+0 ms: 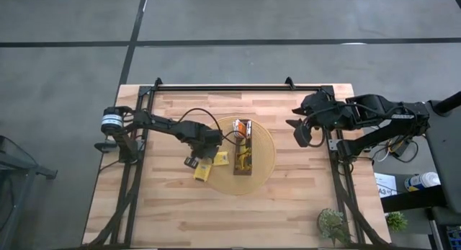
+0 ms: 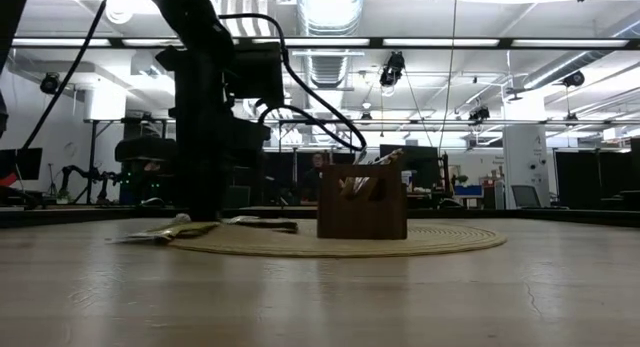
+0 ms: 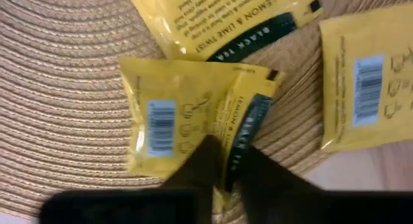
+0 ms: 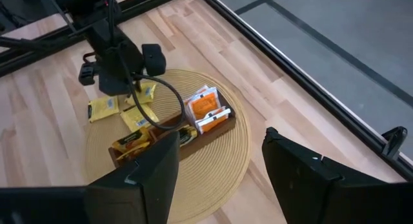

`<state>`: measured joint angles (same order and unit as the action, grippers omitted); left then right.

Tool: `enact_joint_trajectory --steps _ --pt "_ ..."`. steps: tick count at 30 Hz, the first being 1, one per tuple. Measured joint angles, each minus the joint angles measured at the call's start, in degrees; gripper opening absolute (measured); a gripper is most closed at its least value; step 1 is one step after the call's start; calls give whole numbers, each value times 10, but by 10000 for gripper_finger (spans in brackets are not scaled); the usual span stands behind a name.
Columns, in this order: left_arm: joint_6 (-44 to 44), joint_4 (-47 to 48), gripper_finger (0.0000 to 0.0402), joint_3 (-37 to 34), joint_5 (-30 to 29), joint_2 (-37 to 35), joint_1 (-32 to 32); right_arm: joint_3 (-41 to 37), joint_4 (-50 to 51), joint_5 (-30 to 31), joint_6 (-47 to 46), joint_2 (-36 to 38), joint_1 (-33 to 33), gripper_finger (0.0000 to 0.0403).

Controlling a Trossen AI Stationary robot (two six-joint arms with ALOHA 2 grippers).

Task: Pick & Place Tea
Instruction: Put the top yellow tea bag into the middle section of the wooden organizer

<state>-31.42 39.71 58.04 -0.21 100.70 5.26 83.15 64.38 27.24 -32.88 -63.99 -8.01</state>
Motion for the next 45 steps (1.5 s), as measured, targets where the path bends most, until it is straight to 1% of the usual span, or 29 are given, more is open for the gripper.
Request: enact_joint_trajectory --steps 1,2,3,7,14,20,33,45 --pt "1 -1 27 0 -2 -2 0 0 0 0 0 0 0 219" --pt "2 -1 16 0 -2 -5 0 0 0 0 0 0 0 219" --pt "2 -1 14 0 -2 -6 0 0 0 0 0 0 0 219" --pt "19 24 13 14 -10 -14 0 0 0 0 0 0 0 219" --pt "57 92 10 64 -19 -38 2 0 0 1 3 0 0 219" --pt "75 112 9 86 -20 -45 2 -1 0 1 18 0 0 219" --pt "96 109 9 83 -14 -41 2 -1 0 -1 20 0 0 219" --pt "92 82 9 82 -7 19 1 -1 -3 -2 20 0 0 219"
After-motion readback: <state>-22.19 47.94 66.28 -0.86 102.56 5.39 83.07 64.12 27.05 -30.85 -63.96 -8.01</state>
